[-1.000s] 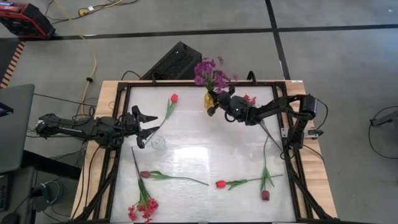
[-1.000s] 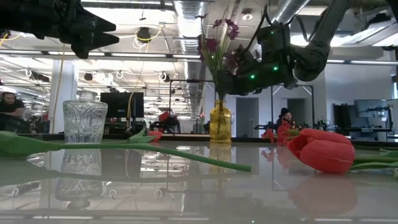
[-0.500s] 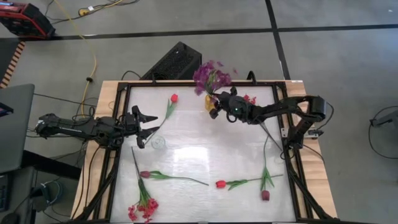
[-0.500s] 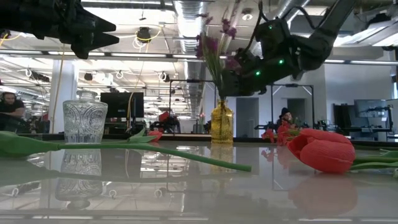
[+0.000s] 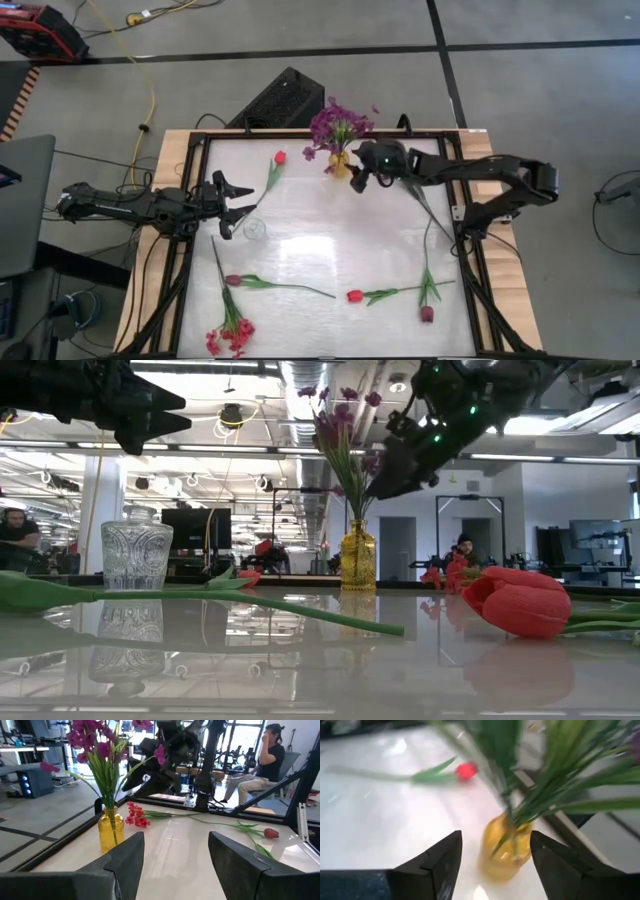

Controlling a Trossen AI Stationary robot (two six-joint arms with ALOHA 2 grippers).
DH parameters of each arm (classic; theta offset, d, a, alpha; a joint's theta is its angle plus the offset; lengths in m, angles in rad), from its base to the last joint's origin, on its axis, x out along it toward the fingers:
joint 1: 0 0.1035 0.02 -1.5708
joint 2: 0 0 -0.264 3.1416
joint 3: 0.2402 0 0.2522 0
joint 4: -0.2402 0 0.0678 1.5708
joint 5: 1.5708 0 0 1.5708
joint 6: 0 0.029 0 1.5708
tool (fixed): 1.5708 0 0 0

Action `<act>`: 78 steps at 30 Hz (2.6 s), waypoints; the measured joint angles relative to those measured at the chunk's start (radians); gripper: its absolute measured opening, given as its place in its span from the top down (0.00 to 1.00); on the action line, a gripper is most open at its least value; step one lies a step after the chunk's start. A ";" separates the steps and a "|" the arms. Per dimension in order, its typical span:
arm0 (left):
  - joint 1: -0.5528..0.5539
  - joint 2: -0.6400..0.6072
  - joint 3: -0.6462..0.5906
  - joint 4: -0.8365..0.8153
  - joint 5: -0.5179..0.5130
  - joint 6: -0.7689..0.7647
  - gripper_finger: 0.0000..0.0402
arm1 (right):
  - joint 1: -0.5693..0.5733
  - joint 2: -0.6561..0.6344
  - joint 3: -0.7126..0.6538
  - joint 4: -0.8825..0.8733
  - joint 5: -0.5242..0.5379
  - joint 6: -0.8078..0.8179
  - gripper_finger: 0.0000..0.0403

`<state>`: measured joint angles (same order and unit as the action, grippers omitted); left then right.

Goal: Sort flowers into vase by color
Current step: Put the violet flowers into the yellow vase, then put the right violet flower into the yellow vase

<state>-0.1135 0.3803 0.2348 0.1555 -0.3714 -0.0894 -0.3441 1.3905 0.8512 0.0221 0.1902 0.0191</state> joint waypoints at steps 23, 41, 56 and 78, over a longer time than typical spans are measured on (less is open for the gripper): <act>0.000 0.000 -0.001 -0.143 -0.004 -0.071 0.48 | 0.306 -0.093 0.055 -0.354 0.031 0.139 0.39; 0.000 0.000 -0.001 -0.142 -0.010 -0.106 0.48 | 0.237 0.341 0.060 0.721 0.361 -0.381 0.96; 0.000 0.000 -0.001 -0.150 -0.011 -0.106 0.48 | 0.114 0.237 0.167 0.402 0.544 -0.244 0.96; 0.000 0.000 -0.001 -0.185 0.000 -0.138 0.48 | 0.286 -0.012 0.393 -0.609 -0.134 -0.085 0.95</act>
<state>-0.1135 0.3805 0.2340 -0.0290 -0.3717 -0.2279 -0.0580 1.3786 1.2446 -0.5872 0.0558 -0.0657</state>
